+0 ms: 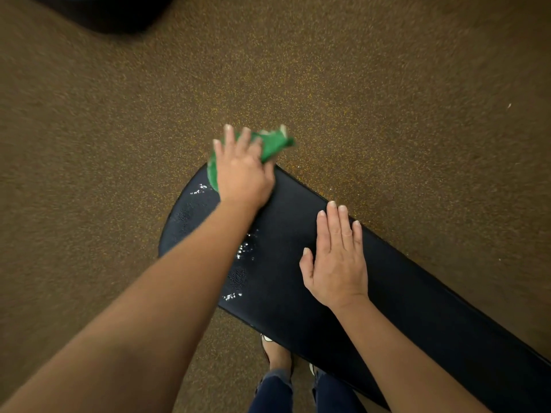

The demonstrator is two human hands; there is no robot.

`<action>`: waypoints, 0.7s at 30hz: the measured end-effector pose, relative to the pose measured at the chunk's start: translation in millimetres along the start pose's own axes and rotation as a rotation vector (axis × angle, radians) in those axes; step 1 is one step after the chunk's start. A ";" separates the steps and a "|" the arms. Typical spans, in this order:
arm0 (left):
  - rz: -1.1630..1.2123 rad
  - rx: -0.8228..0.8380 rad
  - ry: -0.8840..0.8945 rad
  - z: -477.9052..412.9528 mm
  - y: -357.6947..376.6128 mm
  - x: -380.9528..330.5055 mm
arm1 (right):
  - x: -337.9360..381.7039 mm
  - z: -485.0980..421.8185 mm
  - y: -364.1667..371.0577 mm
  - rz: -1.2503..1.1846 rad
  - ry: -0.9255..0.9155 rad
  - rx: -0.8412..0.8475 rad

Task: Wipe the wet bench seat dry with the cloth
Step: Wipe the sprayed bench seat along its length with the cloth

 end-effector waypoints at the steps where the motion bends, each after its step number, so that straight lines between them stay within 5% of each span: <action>1: 0.001 0.003 0.097 8.1 4.0 -18.8 | 0.7 -0.5 -0.3 0.001 -0.001 -0.002; 4: -0.029 0.047 0.358 17.2 7.8 -40.8 | 0.8 -0.6 0.9 0.007 -0.001 0.003; 6: -0.068 0.050 0.348 -4.3 1.6 -21.4 | 0.7 -1.3 1.0 0.010 -0.001 -0.004; 11: -0.028 0.104 -0.217 -37.3 -14.0 68.1 | 1.0 -1.5 2.6 0.025 -0.001 -0.001; 13: -0.047 0.064 -0.097 -33.5 -13.4 44.1 | 1.0 -1.0 3.5 0.035 0.001 0.001; 16: -0.086 0.062 0.306 -16.5 -3.3 -42.1 | 1.6 -1.0 3.4 0.037 0.010 0.007; 21: -0.066 0.167 0.553 10.8 17.6 -96.1 | 1.7 -1.7 2.2 0.024 0.011 0.007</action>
Point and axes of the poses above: each hand's wrist, its own z-axis away from the middle knuckle, its own y-axis out of the palm, x = y × z, the point moved 10 cm from there along -z, towards the middle knuckle, and after that the axes turned 6 degrees about y, right-handed, at the moved point
